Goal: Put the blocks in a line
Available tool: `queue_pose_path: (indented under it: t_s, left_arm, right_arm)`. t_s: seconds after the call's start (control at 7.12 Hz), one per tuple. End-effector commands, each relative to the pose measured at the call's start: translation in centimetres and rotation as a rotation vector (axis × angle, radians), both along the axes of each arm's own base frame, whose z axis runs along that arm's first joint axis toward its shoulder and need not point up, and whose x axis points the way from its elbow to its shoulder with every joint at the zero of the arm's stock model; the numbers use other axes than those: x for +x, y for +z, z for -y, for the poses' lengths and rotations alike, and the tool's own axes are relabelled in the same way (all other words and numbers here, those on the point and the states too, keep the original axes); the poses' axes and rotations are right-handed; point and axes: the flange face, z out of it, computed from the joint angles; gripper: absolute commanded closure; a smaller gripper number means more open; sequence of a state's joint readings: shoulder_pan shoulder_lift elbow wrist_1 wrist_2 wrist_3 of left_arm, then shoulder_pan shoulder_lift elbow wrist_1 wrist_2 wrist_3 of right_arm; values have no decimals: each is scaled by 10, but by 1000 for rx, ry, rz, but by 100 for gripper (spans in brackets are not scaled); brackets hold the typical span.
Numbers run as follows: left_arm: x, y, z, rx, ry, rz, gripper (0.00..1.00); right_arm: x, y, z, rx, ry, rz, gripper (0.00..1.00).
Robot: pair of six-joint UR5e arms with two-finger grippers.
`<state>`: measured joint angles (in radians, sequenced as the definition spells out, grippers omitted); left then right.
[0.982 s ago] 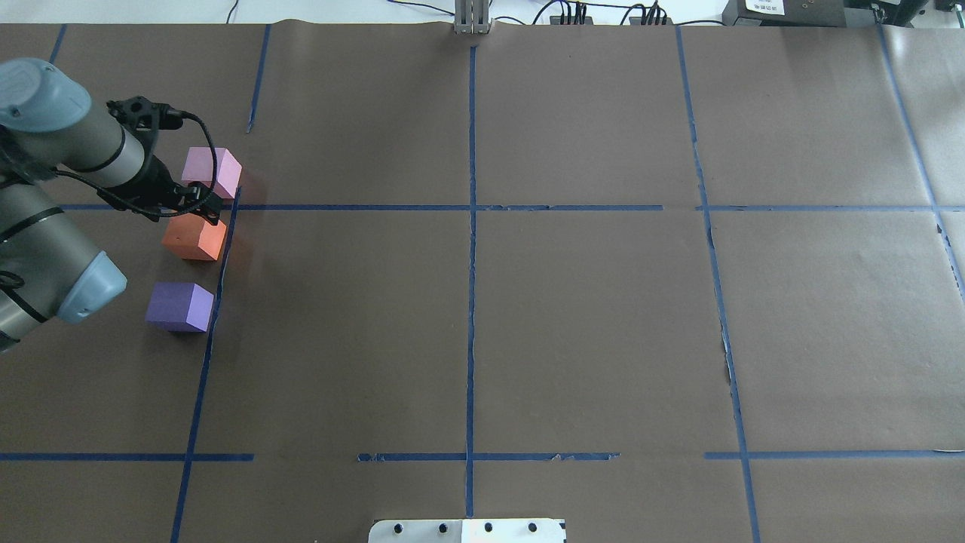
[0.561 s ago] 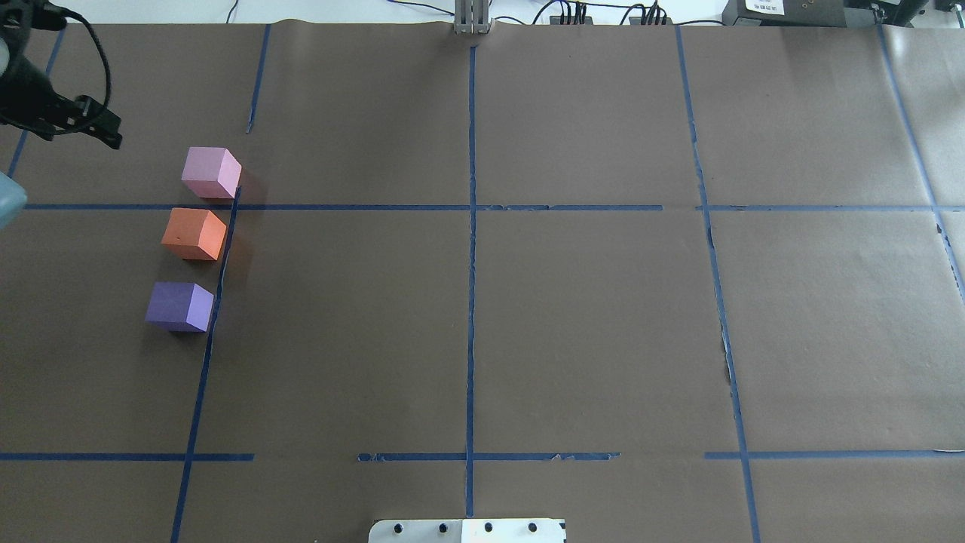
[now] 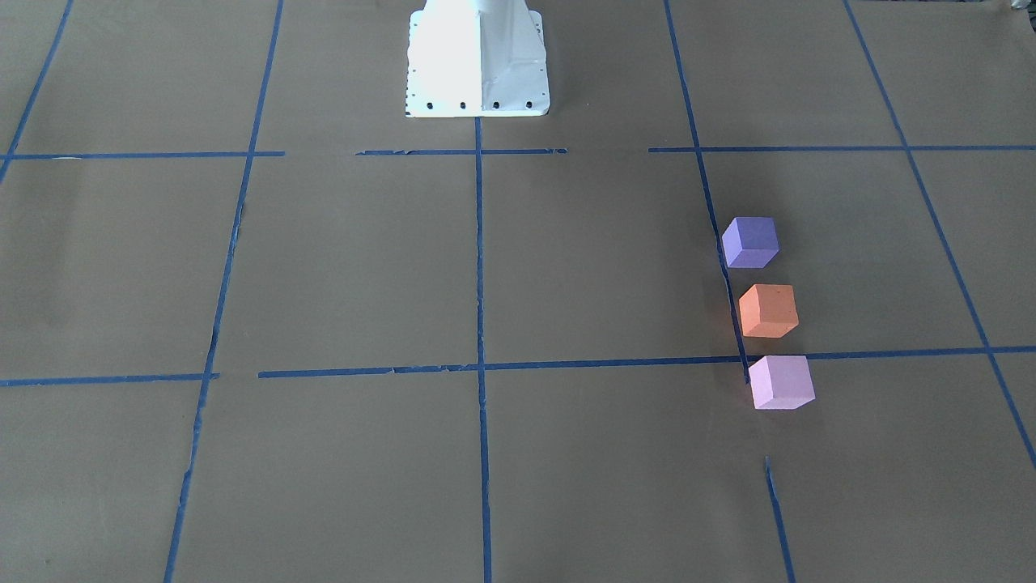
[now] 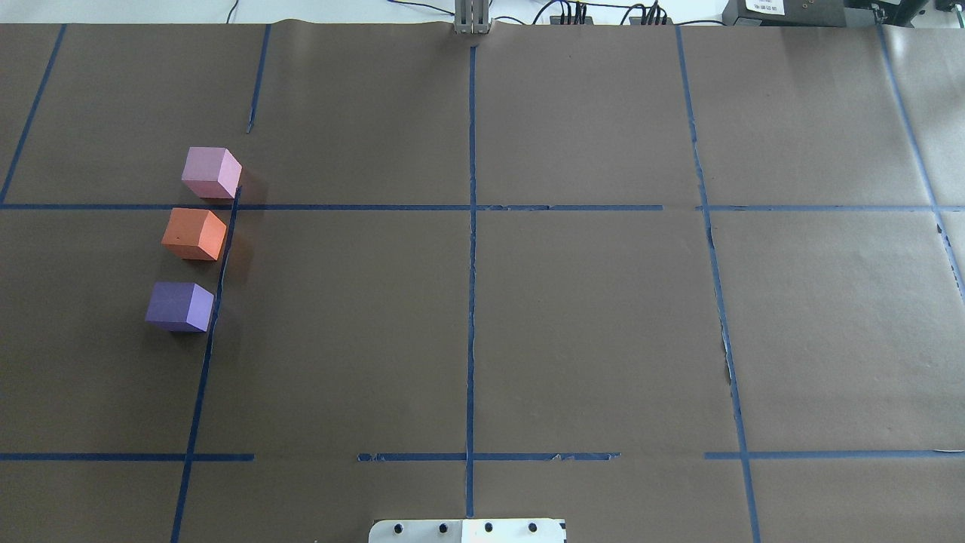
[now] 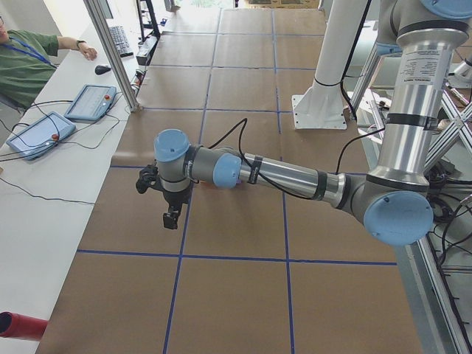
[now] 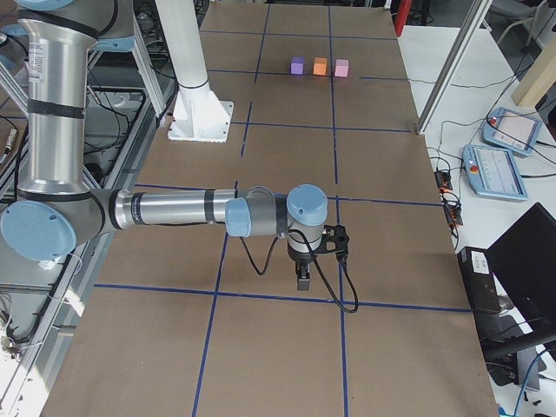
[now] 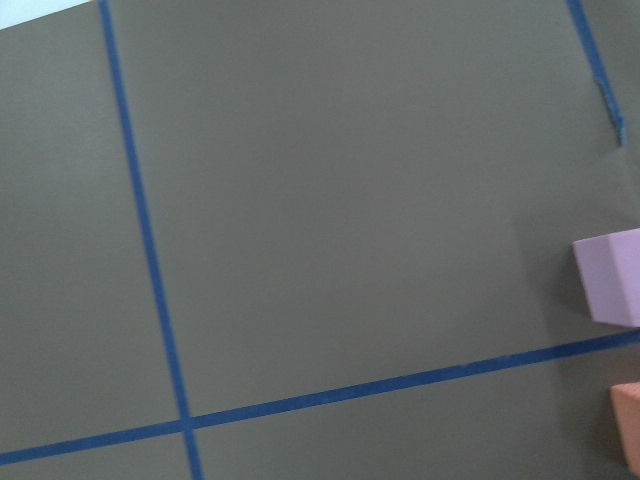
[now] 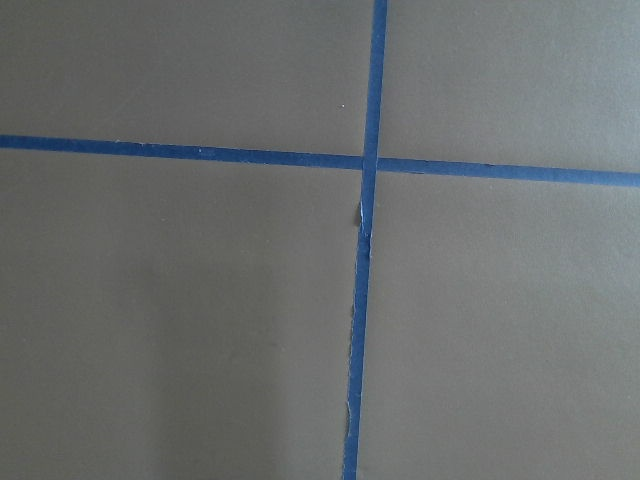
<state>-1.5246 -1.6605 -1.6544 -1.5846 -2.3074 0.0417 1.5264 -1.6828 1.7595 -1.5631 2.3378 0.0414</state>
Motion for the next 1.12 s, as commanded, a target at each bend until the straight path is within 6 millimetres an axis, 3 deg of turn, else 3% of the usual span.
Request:
queue_pose_path:
  t_s: [0.0, 0.98]
  left_arm:
    - [-15, 51, -33, -61, 12, -20, 0]
    - [-14, 71, -37, -42, 59, -7, 0]
  right_arm:
    - [0, 0, 0, 0, 0, 0, 0]
    - [0, 0, 0, 0, 0, 0, 0]
